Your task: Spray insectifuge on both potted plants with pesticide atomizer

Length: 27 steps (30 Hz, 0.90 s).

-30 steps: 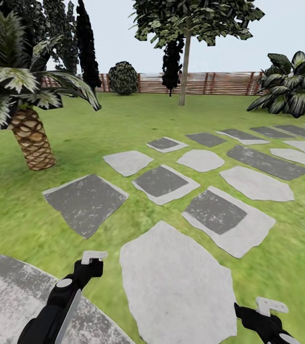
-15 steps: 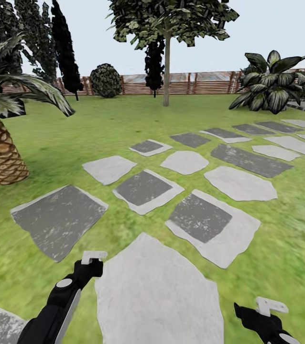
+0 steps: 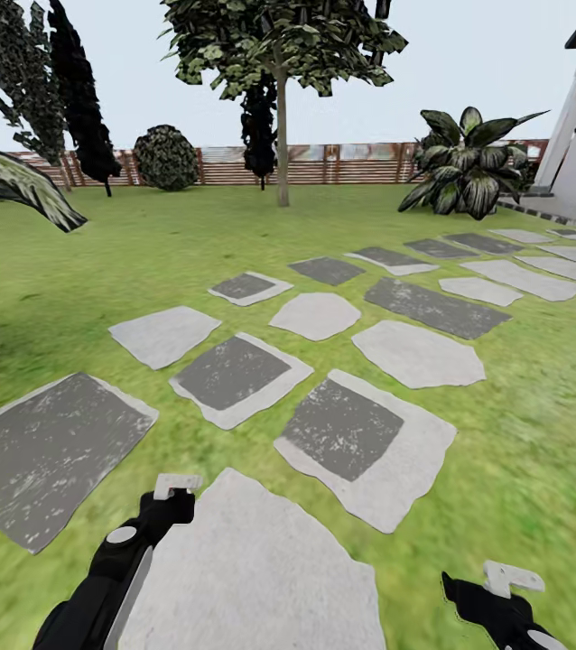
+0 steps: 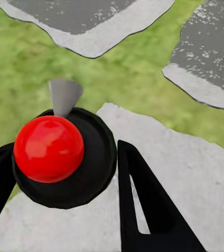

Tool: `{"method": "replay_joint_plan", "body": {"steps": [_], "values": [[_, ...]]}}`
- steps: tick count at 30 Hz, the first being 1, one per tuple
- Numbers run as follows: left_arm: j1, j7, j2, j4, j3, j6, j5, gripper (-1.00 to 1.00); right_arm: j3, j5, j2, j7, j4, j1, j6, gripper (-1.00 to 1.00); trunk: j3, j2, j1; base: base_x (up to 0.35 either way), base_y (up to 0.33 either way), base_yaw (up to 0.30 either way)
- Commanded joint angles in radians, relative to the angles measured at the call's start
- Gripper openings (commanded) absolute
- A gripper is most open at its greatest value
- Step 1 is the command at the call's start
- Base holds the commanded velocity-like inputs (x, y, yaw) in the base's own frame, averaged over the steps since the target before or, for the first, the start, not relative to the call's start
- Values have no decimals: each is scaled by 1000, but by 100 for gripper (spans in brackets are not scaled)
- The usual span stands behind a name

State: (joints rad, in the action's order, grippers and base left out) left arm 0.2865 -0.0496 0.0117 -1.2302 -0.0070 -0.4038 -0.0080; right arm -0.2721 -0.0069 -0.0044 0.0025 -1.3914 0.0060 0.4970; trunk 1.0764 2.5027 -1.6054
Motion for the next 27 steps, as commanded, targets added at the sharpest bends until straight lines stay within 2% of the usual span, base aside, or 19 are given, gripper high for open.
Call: {"method": "replay_joint_plan", "body": {"steps": [1,27], "values": [[0,-3,1,-2,-1,-6,-1,-100,0,-1,0,0,-1,0,5,100,0,0,0,269,-211,-179],[0,-3,1,-2,-1,-6,-1,-100,0,-1,0,0,-2,0,5,100,-32,0,0,269,-211,-179]]}}
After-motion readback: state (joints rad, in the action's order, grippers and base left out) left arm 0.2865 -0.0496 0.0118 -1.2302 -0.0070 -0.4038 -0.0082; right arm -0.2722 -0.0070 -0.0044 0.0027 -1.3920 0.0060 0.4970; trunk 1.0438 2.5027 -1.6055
